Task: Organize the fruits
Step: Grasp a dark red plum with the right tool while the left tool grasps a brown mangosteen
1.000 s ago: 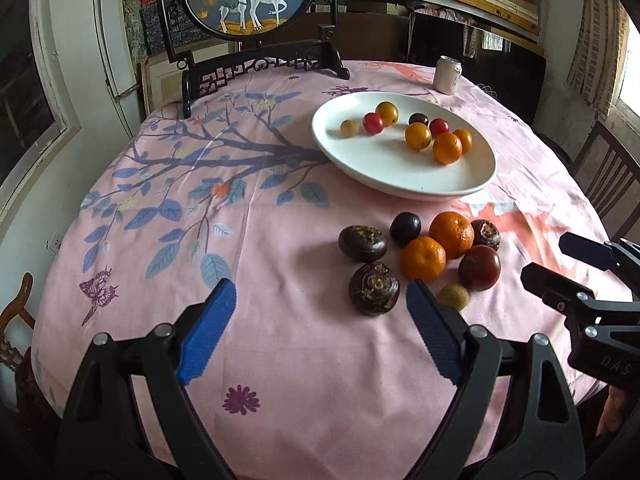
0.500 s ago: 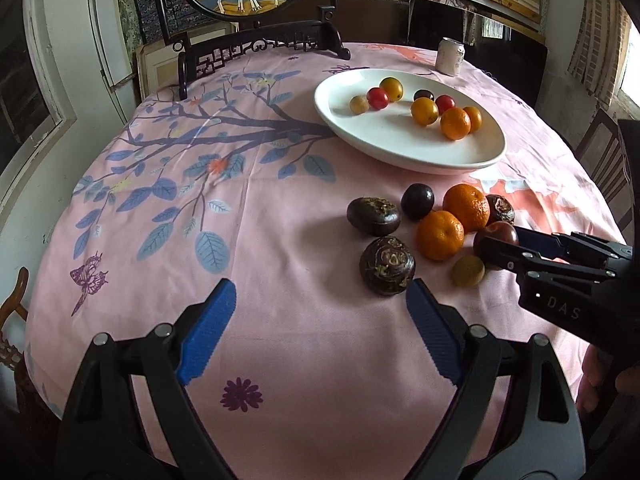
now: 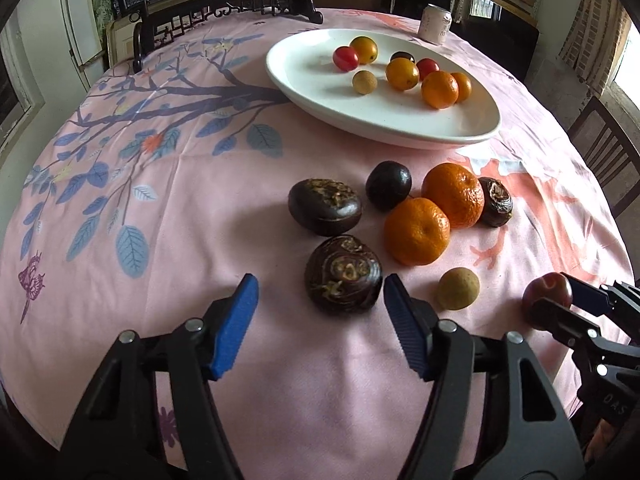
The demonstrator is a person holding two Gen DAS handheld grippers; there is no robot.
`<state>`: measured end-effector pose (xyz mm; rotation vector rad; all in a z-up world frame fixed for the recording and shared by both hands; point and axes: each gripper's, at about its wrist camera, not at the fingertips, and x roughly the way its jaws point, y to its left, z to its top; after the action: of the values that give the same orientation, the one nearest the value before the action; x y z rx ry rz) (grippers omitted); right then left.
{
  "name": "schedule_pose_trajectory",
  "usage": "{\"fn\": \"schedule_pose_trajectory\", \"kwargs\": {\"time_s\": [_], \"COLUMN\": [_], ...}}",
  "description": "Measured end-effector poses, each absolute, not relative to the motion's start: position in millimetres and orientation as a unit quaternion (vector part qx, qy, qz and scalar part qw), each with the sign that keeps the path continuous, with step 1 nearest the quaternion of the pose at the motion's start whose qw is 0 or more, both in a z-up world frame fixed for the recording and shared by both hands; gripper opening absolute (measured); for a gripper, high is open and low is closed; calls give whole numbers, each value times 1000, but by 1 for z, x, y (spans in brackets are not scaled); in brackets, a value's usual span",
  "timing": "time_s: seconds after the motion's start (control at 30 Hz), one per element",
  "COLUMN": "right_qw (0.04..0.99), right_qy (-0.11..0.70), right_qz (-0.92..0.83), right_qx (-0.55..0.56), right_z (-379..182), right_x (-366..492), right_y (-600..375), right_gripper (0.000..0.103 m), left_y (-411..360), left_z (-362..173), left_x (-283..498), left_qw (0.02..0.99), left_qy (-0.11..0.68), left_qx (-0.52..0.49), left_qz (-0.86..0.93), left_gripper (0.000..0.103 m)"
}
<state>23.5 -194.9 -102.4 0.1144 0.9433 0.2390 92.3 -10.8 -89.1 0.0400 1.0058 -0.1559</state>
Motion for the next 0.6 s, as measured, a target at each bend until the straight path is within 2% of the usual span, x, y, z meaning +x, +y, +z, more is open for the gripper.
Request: {"fn": "schedule_pose_trajectory", "kwargs": {"time_s": [0.1,0.13,0.2,0.6], "right_qw": [882,882,881,881], "right_qy": [453,453,454,457], "right_qz": [118,118,118,114], "right_qx": [58,56,56,47], "right_z": [-103,-104,-104,-103], "right_x": [26,28,31,35], "right_y": [-195,-194,-193,-187], "right_gripper": [40,40,40,39], "left_y": [-16,-17,-15,-1], "left_z": [-91,-90,-88,-53], "left_x": [94,93,92,65], "left_qw": [879,880,880,890], "left_qy": [471,469,468,446], "left_qx": [31,33,26,-4], "left_qz": [-69,-67,-71,-95], "left_gripper": [62,51,40,39]}}
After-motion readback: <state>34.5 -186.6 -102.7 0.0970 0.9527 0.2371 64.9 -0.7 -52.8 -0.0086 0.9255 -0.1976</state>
